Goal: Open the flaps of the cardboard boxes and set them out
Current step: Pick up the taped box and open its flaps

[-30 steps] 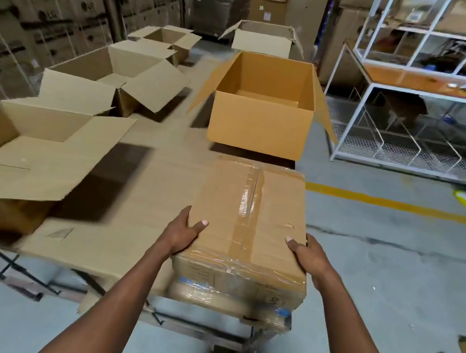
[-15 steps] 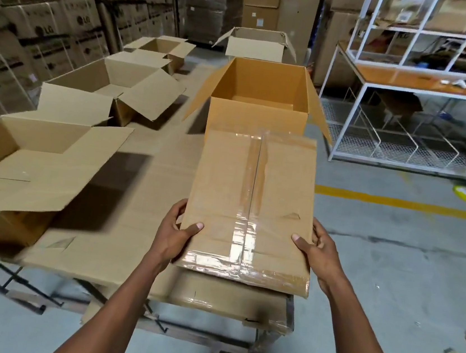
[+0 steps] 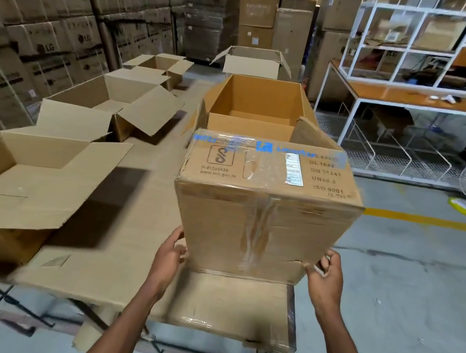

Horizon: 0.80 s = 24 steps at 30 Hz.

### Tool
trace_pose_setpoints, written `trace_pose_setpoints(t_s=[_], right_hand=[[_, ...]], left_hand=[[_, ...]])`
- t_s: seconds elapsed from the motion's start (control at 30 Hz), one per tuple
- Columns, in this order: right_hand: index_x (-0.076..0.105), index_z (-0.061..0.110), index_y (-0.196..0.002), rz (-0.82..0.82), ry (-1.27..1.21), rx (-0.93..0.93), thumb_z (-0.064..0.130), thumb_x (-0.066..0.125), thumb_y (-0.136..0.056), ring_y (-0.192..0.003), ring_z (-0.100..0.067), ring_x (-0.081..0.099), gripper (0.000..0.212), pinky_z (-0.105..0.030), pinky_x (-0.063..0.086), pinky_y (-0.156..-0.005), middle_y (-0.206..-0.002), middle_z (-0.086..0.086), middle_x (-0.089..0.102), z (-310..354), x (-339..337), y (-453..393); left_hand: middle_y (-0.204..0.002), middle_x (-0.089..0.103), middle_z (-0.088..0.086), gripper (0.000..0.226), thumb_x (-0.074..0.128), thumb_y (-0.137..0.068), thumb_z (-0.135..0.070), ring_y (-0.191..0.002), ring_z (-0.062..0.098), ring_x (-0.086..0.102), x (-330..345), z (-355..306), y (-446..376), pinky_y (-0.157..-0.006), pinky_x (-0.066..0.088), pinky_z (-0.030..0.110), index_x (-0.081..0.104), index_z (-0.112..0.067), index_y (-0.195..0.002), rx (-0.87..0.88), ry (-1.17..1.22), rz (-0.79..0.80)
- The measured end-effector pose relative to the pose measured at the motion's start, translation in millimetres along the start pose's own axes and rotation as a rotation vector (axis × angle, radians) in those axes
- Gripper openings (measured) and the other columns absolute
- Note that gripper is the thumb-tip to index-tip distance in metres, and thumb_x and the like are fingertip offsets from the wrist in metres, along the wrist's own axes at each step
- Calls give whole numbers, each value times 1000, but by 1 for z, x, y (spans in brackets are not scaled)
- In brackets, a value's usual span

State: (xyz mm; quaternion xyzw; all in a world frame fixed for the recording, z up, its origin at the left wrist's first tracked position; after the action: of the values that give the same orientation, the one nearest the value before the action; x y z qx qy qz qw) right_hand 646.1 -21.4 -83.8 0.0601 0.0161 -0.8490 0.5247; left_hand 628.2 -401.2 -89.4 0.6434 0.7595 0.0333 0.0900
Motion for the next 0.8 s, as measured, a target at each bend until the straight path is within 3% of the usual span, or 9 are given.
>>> trace_pose_setpoints(t_s=[0.07,0.13,0.23,0.3,0.4,0.5,0.6,0.8], right_hand=[[62,22,-102,9,-4,-8,5,58,-91,-101,-20,64,21,-24,46,-78,-104,3,70,11,-2,-6],[65,28,-91,2,-65,-6,25,49,-85,-96,-19,61,17,-36,42,-83,-101,6,69,30,-8,-13],[69,30,-101,-56,-250,4,50,42,-85,-103,-21,58,38,-37,43,-81,-120,5,67,78,-22,-31],[67,31,-120,27,-261,20,69,39,-85,-107,-22,59,58,-38,46,-83,-130,7,63,120,-15,-44],[60,42,-132,164,-63,-16,79,30,-90,-107,-20,61,63,-38,50,-80,-129,9,61,171,11,-51],[66,43,-124,132,64,-21,80,34,-87,-104,-14,63,61,-34,48,-72,-118,11,67,186,21,-50],[72,32,-111,130,19,24,63,44,-92,-91,-15,66,46,-35,50,-70,-102,7,72,185,20,-44],[70,22,-115,140,-99,-69,39,46,-97,-93,-20,68,35,-39,54,-85,-108,5,75,181,12,-37]], left_hand=[[-122,66,-11,43,33,-93,-31,-122,24,57,-8,-20,-1,-98,47,46,60,-34,-126,-8,60,-27],[-130,62,-9,57,34,-91,-62,-123,25,54,-23,-57,-6,-98,44,48,56,-35,-135,53,149,-80],[-144,50,-11,69,28,-87,-81,-122,20,52,-39,-131,-26,-98,44,49,47,-45,-143,124,158,-59],[-148,47,-13,73,36,-83,-83,-124,23,51,-32,-171,-41,-100,45,53,43,-47,-145,105,11,53],[-142,49,-11,62,44,-87,-77,-118,26,54,-1,-197,-46,-95,50,53,46,-47,-142,74,-110,202],[-130,51,-11,53,47,-90,-72,-111,28,56,6,-197,-44,-92,51,53,49,-43,-134,71,-114,121],[-123,59,-9,42,52,-92,-61,-105,27,61,2,-193,-42,-86,53,50,54,-34,-125,68,-52,71],[-120,61,-10,40,59,-92,-24,-105,22,62,-4,-198,-30,-84,52,47,50,-32,-130,207,92,43]])
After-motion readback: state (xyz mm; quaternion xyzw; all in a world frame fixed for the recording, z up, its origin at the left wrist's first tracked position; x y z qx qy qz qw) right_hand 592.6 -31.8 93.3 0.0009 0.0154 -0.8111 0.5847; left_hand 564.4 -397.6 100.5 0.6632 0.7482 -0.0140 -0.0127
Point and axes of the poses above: each hand's wrist, its own y-axis away from the middle knuckle, its own x-axis out of the palm, z = x × y, the point moved 10 cm from there along -y, towards the middle knuckle
